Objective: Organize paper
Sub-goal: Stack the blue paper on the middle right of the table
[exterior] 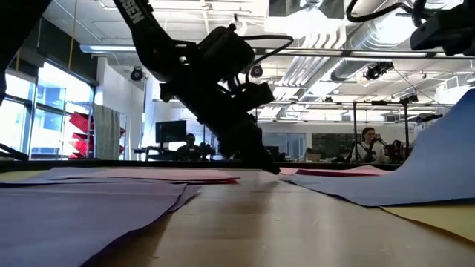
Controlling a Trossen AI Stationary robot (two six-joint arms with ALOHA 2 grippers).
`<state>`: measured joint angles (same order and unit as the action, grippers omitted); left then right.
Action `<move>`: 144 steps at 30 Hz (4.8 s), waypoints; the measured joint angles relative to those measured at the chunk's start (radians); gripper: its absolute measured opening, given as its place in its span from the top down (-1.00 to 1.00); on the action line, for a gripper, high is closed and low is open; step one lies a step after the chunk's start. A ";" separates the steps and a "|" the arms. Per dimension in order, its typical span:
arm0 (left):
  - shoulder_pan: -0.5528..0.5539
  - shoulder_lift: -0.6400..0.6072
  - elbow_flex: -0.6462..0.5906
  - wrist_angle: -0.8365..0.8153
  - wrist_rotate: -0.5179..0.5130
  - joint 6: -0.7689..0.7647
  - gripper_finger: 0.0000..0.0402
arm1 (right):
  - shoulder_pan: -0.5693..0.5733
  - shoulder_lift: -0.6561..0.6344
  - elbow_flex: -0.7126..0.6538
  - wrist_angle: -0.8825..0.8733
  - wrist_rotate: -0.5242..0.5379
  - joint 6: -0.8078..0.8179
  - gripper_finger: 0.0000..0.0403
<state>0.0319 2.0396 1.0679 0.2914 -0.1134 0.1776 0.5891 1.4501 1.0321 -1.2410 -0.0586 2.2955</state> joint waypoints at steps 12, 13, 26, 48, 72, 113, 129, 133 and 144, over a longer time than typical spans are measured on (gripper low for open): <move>-0.023 -0.094 0.001 -0.124 0.187 -0.091 0.87 | -0.037 0.003 0.000 -0.142 -0.008 0.003 1.00; -0.033 -0.094 0.001 -0.122 0.199 -0.095 0.87 | -0.037 0.003 0.000 -0.142 -0.014 0.007 1.00; -0.094 -0.072 0.001 -0.114 0.191 -0.122 0.87 | -0.120 0.125 0.000 0.064 0.041 0.014 1.00; -0.094 -0.072 0.001 -0.149 0.192 -0.124 0.87 | 0.019 0.118 0.000 -0.138 -0.154 0.055 1.00; -0.101 -0.072 0.001 -0.217 0.209 -0.237 0.87 | 0.007 0.118 -0.151 0.127 -0.118 -0.186 0.46; -0.105 -0.077 0.002 -0.144 0.257 -0.272 0.87 | 0.014 0.118 -0.198 0.188 -0.120 0.035 0.99; -0.058 -0.245 0.003 -0.250 0.228 -0.147 0.87 | -0.101 0.118 -0.248 0.266 -0.151 0.057 0.99; -0.073 -0.246 -0.002 -0.242 0.258 -0.147 0.87 | -0.138 0.118 -0.261 0.315 -0.135 0.056 0.99; -0.078 -0.210 -0.004 -0.236 0.219 -0.140 0.87 | -0.144 0.113 -0.170 0.175 -0.113 0.044 1.00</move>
<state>-0.0465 1.8296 1.0637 0.0558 0.1053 0.0375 0.4454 1.5628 0.8617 -1.0662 -0.1719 2.3396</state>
